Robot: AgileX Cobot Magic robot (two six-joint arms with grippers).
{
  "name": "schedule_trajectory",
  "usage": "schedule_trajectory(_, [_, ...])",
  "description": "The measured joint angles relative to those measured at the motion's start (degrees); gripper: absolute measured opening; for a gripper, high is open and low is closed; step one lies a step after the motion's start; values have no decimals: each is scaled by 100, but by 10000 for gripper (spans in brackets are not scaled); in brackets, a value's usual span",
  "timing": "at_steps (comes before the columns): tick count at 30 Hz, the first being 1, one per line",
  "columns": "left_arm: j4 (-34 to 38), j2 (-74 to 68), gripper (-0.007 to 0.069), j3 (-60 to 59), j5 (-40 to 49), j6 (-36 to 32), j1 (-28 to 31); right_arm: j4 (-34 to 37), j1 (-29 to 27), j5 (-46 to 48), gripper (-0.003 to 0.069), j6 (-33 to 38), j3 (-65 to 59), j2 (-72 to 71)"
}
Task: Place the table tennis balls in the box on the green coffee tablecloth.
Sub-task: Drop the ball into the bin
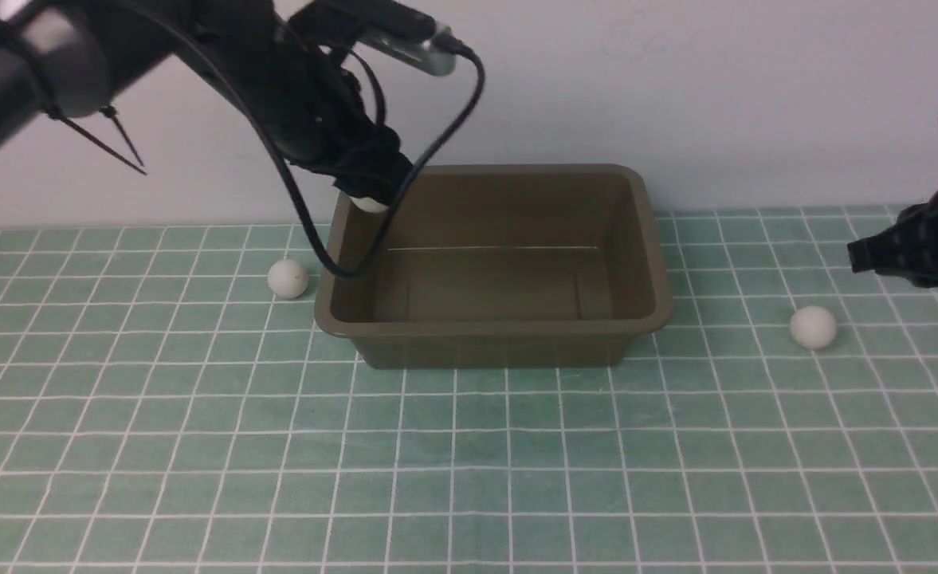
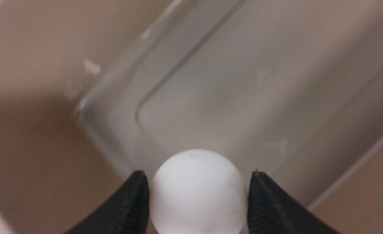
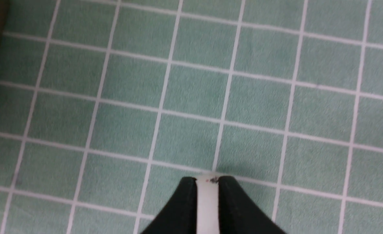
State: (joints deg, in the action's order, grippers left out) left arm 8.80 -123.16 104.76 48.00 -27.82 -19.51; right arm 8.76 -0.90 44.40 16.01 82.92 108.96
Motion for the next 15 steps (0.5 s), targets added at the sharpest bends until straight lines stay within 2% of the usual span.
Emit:
schedule_trajectory(3, [206, -5, 370, 0, -187, -148, 0, -12, 0, 168, 134, 0, 23, 27])
schedule_trajectory(7, [353, -18, 463, 0, -400, -208, 0, -73, 0, 220, 216, 0, 25, 33])
schedule_trajectory(11, [352, -18, 505, 14, -407, -221, 0, -169, 0, 231, 357, -161, 25, 40])
schedule_trajectory(15, [339, -18, 517, 101, -299, -221, 0, -303, 0, 231, 432, -387, 40, 70])
